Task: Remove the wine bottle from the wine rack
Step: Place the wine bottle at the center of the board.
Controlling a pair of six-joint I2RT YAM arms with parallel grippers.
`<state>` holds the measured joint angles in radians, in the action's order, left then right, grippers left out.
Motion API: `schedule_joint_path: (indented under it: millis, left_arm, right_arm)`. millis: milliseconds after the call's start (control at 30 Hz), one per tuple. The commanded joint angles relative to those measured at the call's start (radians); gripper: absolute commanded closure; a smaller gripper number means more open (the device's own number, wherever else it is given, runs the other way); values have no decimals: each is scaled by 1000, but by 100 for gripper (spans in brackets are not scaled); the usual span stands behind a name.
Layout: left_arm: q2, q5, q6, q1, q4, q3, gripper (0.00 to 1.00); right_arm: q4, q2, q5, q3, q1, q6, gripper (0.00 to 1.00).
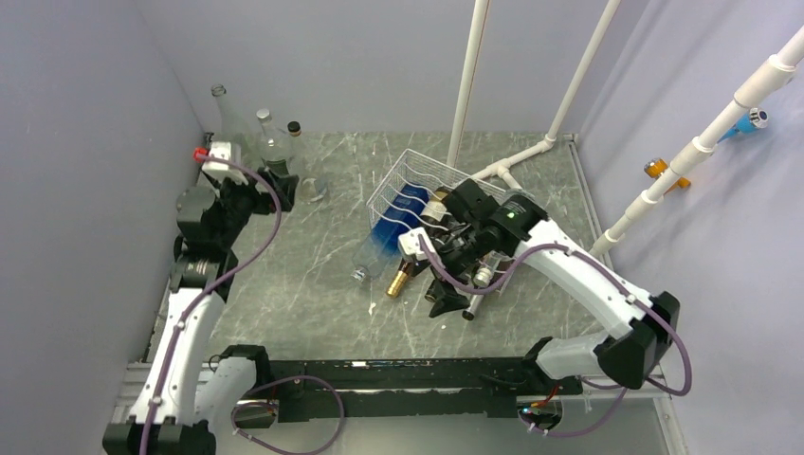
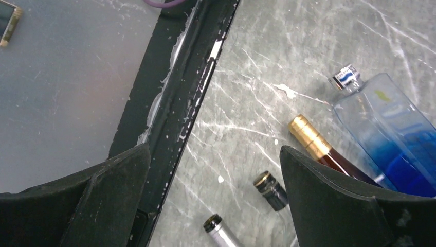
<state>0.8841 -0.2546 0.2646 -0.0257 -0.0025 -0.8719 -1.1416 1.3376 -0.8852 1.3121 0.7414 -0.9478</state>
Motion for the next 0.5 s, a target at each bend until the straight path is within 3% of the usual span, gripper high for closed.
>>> schedule_joint_path:
  millis: [0,333,467]
  left_arm:
    - [-119,-32,72,4,-60,92,0]
    - [-219,-330,215,4,-6,229,1]
    - [-227,-376,227,3,21,258,1]
  right_arm:
    - [-62,-104,61,61,-39,-27,0]
    - [-127,-240,-69,61,-361,-49,0]
    - [-153,-273,-102,23,-442,-88,0]
